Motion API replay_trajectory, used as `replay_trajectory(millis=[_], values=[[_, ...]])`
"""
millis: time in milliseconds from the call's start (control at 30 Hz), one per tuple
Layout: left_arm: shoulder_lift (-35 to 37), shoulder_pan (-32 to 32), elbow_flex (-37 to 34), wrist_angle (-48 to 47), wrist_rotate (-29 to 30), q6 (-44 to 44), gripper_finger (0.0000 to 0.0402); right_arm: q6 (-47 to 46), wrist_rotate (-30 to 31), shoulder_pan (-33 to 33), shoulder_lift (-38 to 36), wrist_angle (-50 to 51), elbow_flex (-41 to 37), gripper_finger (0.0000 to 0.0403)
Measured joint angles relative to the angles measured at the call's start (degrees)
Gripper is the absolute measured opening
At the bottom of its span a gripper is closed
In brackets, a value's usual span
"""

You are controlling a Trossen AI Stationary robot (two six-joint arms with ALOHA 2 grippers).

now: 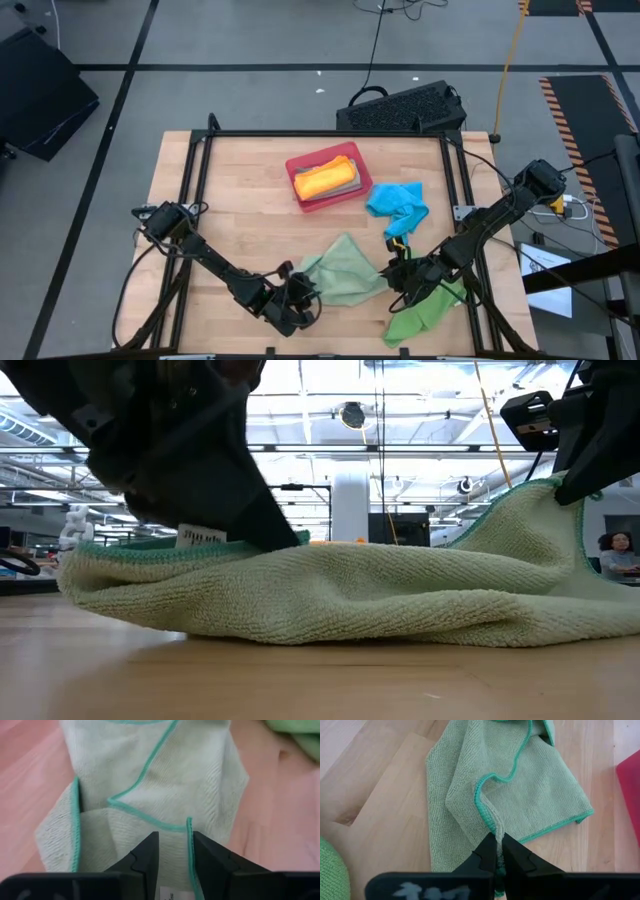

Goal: Fold microfiber towels
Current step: Fold the light green microfiber cloth

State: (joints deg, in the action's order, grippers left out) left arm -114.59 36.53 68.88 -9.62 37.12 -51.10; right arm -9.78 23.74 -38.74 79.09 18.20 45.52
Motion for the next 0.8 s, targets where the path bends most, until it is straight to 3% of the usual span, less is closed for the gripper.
replay_trajectory(millis=[400,500,633,800], values=[[-2.7,-0.6,0.0,2.3,-3.4,8.6,0.0113,0.1,0.0,0.0,0.0,-0.2,0.0,0.0004],[-2.8,0.0,0.0,4.5,-0.2,12.1,0.0084,0.1,0.0,0.0,0.0,-0.2,0.0,0.0004],[-1.7,1.2,0.0,5.2,1.7,16.4,0.0013,0.2,0.1,0.0,0.0,-0.1,0.0,0.0004],[2.1,1.6,0.0,3.1,5.1,19.1,0.0008,1.6,4.7,0.7,0.0,-0.2,0.0,0.0004]])
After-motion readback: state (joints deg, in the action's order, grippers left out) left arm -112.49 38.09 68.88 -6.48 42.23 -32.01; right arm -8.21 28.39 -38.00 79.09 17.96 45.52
